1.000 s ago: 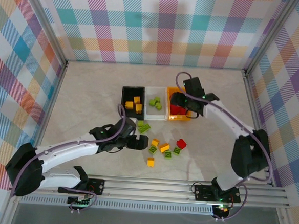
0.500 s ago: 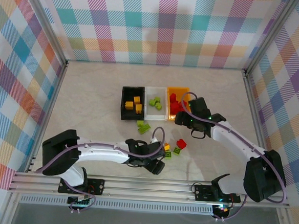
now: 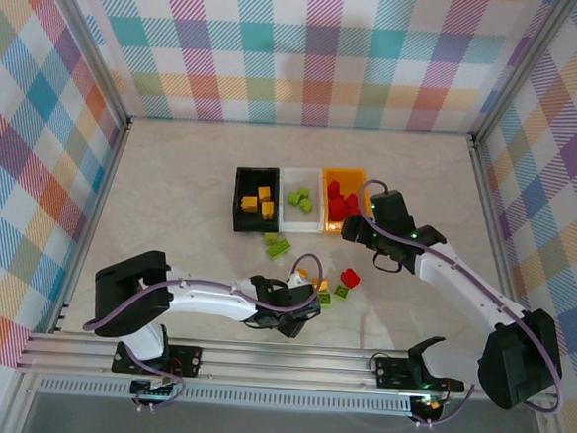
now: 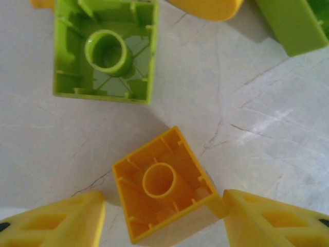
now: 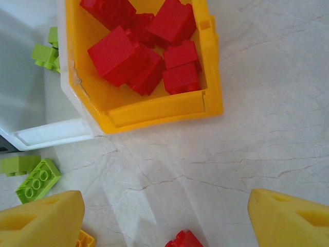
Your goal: Sort the legos into containers by color
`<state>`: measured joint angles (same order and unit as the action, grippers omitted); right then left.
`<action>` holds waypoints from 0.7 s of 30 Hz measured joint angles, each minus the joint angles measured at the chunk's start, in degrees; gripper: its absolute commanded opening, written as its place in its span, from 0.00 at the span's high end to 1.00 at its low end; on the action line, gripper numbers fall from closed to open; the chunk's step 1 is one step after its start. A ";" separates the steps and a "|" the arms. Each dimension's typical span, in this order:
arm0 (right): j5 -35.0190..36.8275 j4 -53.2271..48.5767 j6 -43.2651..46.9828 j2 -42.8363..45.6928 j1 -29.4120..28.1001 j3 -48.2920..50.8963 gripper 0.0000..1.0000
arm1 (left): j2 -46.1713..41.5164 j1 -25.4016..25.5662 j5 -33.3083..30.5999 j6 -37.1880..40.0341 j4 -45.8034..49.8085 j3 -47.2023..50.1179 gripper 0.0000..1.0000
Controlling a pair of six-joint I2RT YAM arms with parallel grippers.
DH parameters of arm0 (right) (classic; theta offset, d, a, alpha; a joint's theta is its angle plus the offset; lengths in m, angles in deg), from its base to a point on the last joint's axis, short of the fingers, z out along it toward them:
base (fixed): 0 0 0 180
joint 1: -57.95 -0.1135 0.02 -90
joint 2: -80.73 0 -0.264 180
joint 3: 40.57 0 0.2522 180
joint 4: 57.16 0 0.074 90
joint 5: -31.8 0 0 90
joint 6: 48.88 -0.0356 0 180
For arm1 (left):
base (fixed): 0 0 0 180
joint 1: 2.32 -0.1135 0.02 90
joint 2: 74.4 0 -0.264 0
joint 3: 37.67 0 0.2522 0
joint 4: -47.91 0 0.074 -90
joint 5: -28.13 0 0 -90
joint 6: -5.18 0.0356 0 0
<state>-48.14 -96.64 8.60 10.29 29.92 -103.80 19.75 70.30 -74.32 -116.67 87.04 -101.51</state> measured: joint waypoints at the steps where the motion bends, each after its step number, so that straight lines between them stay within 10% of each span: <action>1: 0.09 -0.04 0.00 0.09 0.00 0.00 0.16 | 0.02 0.00 -0.17 -0.02 -0.02 0.00 0.52; 16: 0.81 -0.04 -0.02 0.20 0.09 0.02 0.17 | -9.53 -0.79 -3.13 -1.60 2.64 2.67 0.65; 21: 0.79 0.02 -0.04 0.44 0.20 0.55 0.16 | -21.51 -8.83 -6.54 -1.29 5.57 2.86 0.65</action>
<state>-47.35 -96.62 8.56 10.73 30.12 -103.26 -1.76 61.47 -80.86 -117.96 92.61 -98.65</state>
